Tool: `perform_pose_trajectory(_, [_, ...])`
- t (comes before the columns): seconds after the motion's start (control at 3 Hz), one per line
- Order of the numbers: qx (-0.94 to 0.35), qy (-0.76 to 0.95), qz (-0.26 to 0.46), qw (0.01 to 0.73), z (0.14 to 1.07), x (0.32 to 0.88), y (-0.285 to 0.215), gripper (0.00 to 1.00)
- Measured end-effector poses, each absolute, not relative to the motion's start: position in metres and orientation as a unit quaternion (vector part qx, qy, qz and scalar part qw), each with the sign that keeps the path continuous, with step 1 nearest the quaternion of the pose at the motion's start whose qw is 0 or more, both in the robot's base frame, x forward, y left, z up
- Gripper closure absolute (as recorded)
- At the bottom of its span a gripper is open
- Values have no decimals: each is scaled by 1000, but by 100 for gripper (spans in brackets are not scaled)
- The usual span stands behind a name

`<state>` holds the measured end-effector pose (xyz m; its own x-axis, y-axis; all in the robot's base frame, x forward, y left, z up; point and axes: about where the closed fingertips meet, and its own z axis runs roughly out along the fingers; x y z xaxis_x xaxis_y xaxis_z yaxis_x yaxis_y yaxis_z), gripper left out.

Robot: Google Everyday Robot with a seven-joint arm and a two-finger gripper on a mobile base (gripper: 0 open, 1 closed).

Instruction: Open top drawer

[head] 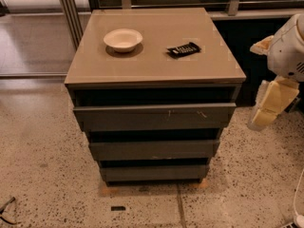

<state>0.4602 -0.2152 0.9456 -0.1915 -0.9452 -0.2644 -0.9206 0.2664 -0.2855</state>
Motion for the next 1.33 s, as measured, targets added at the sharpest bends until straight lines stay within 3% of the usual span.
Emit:
perform_pose_trajectory(0.67, [-625, 745, 22, 231, 863, 519, -186, 0])
perform_pose_trajectory(1.33, [-655, 719, 73, 221, 793, 550, -148, 0])
